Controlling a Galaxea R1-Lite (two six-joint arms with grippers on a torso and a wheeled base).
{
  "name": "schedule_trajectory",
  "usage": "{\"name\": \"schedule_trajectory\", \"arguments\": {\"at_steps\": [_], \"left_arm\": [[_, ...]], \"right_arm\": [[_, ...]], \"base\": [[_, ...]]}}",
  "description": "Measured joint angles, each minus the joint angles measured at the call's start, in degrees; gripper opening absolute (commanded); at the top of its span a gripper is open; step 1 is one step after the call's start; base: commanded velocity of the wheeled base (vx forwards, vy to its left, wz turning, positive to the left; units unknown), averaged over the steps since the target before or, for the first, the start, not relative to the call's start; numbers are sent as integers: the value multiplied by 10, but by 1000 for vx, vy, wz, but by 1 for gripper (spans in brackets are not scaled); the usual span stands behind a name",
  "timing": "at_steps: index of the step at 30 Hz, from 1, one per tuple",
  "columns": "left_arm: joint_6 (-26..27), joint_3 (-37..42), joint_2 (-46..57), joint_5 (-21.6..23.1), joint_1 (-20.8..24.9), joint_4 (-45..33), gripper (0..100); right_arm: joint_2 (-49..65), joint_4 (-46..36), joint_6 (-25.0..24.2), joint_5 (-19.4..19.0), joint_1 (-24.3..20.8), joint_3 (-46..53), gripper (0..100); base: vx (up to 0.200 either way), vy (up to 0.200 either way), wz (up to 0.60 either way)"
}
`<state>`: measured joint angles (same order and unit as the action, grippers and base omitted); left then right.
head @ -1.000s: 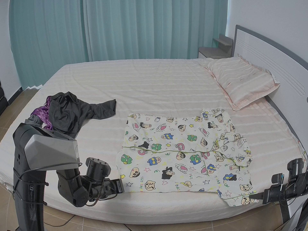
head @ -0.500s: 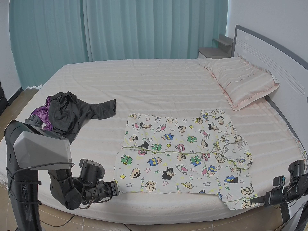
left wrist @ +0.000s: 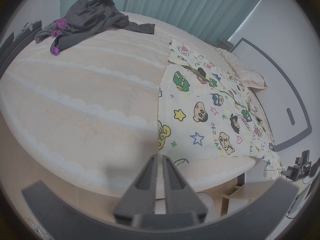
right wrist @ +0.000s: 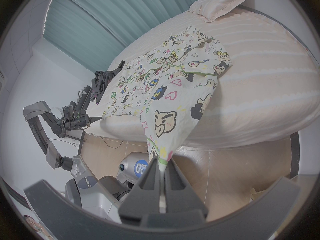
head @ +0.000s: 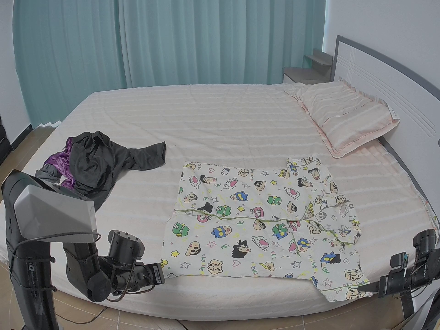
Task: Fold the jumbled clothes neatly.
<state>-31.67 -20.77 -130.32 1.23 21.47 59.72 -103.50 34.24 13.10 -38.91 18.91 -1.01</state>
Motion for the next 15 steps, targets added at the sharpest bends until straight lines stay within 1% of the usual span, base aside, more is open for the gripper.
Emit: {"name": "schedule_trajectory", "arguments": {"at_steps": [7,15], "left_arm": [[-1,4,-4,5,2,5,100],[-3,-15,-24,-2,30,14,100]], "right_arm": [[-1,1,0,-2,0,0,0],[-3,1,-2,-5,0,0,0]], "base": [[0,0,0],[0,0,0]]}}
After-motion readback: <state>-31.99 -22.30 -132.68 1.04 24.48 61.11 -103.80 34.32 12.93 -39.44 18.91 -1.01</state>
